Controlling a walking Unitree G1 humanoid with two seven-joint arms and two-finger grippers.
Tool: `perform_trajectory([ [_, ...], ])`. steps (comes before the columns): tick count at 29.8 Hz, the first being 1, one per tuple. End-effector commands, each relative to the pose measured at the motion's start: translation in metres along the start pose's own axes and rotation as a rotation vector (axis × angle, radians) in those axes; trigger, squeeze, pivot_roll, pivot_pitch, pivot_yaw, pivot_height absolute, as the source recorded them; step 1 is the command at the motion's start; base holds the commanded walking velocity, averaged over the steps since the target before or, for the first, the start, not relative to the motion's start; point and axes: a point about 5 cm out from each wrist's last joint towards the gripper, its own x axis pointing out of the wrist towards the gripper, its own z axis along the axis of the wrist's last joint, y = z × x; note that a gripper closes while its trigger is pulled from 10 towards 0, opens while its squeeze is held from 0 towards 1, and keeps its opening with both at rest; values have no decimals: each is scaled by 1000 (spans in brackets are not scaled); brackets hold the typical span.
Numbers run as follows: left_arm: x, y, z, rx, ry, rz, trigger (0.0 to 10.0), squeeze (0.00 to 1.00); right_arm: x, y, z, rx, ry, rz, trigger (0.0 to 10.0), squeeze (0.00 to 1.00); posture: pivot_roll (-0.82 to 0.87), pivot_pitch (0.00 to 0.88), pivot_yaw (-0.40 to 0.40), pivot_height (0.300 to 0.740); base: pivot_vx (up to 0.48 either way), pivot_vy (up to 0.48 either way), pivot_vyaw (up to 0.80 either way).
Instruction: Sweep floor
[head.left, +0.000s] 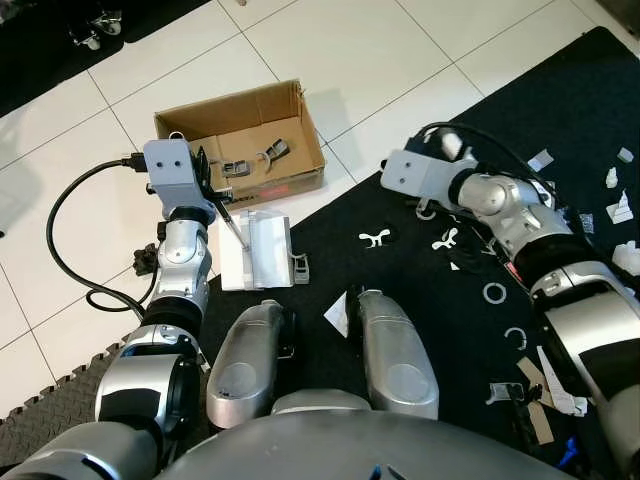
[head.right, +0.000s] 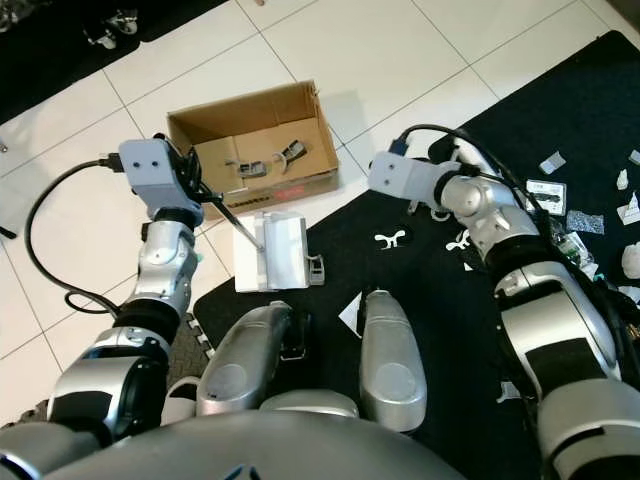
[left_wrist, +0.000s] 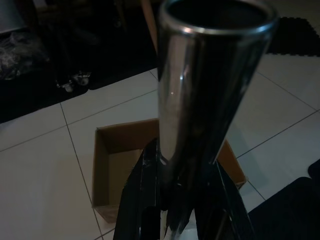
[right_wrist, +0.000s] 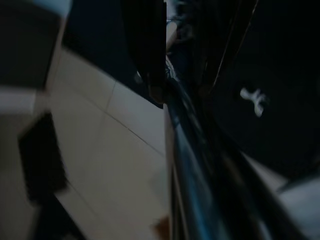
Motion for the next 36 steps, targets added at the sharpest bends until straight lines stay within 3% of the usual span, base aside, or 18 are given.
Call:
perform_trajectory([
  [1, -4, -2, -8, -10, 33, 0, 10000, 0, 2, -1, 7, 174, -64, -82, 10000, 0, 13, 133, 14, 740, 0, 0, 0],
  [3, -5, -2, -9, -10, 33, 1, 10000, 0, 3, -3, 8, 300, -87, -134, 10000, 0, 14, 137, 15, 740, 0, 0, 0],
  [7, -5, -2, -8, -10, 31, 2, 10000, 0, 3, -7, 12, 369, -124, -187, 10000, 0, 18, 139, 17, 740, 0, 0, 0],
  [8, -5, -2, -8, -9, 30, 2, 10000, 0, 2, -13, 15, 451, -155, -248, 10000, 0, 18, 139, 17, 740, 0, 0, 0],
  [11, -5, -2, -8, -8, 32, 2, 10000, 0, 2, -18, 14, 502, -157, -292, 10000, 0, 18, 139, 17, 740, 0, 0, 0],
  [13, -5, -1, -9, -8, 33, 3, 10000, 0, 1, -20, 12, 486, -139, -338, 10000, 0, 18, 139, 17, 740, 0, 0, 0],
  [15, -4, -1, -8, -10, 33, 2, 10000, 0, 3, -13, 12, 394, -128, -337, 10000, 0, 15, 142, 20, 740, 0, 0, 0],
  [22, -4, -2, -8, -10, 31, 4, 10000, 0, 7, 2, 20, 370, -168, -295, 10000, 0, 19, 142, 20, 740, 0, 0, 0],
  [28, -5, 1, -8, -9, 29, 11, 10000, 0, 11, 14, 25, 178, -152, -255, 10000, 0, 19, 142, 20, 740, 0, 0, 0],
  [30, -5, 1, -8, -9, 29, 11, 10000, 0, 11, 14, 25, 175, -150, -257, 10000, 0, 19, 142, 20, 740, 0, 0, 0],
  [33, -5, 1, -8, -10, 29, 11, 10000, 0, 11, 11, 14, 138, -64, -253, 10000, 0, 19, 145, 22, 740, 0, 0, 0],
  [36, -4, 0, -8, -11, 30, 10, 10000, 0, 10, 11, 4, 162, 6, -245, 10000, 0, 16, 144, 22, 740, 0, 0, 0],
])
